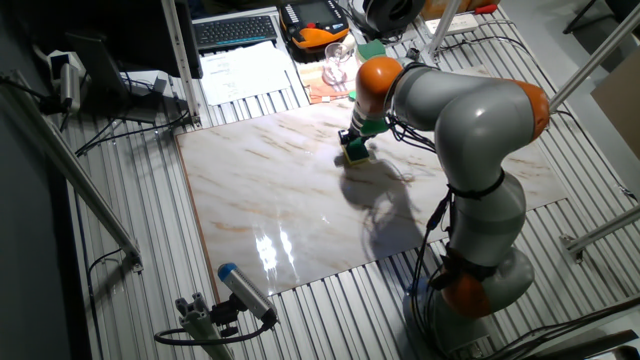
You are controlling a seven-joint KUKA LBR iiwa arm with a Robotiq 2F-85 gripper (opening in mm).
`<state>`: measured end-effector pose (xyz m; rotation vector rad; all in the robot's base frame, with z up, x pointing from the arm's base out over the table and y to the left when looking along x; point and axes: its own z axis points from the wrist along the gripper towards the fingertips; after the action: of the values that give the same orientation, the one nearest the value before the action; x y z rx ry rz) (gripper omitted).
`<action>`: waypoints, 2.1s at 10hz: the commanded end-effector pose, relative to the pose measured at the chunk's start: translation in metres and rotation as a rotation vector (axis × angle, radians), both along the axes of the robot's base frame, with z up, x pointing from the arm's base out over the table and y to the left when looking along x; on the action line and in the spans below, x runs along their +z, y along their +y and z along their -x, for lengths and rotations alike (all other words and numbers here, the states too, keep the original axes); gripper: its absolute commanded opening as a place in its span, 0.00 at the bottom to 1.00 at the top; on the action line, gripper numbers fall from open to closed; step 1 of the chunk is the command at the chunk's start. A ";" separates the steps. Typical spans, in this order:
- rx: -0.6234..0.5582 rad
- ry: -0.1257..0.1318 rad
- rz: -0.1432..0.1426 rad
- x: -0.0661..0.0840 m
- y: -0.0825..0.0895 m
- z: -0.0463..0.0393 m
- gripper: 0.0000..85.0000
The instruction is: Clean the tabletop with a sponge
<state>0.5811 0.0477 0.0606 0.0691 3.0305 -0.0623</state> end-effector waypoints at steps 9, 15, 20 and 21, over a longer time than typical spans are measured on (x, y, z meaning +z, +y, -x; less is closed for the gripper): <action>0.015 0.006 -0.002 -0.013 -0.007 -0.0021 0.80; 0.012 -0.006 -0.002 -0.017 -0.005 -0.0025 0.80; 0.018 -0.010 -0.002 -0.011 -0.002 -0.0016 0.80; 0.028 -0.013 -0.003 -0.011 -0.002 -0.0018 0.80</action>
<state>0.5829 0.0457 0.0492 0.0279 3.0176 -0.0548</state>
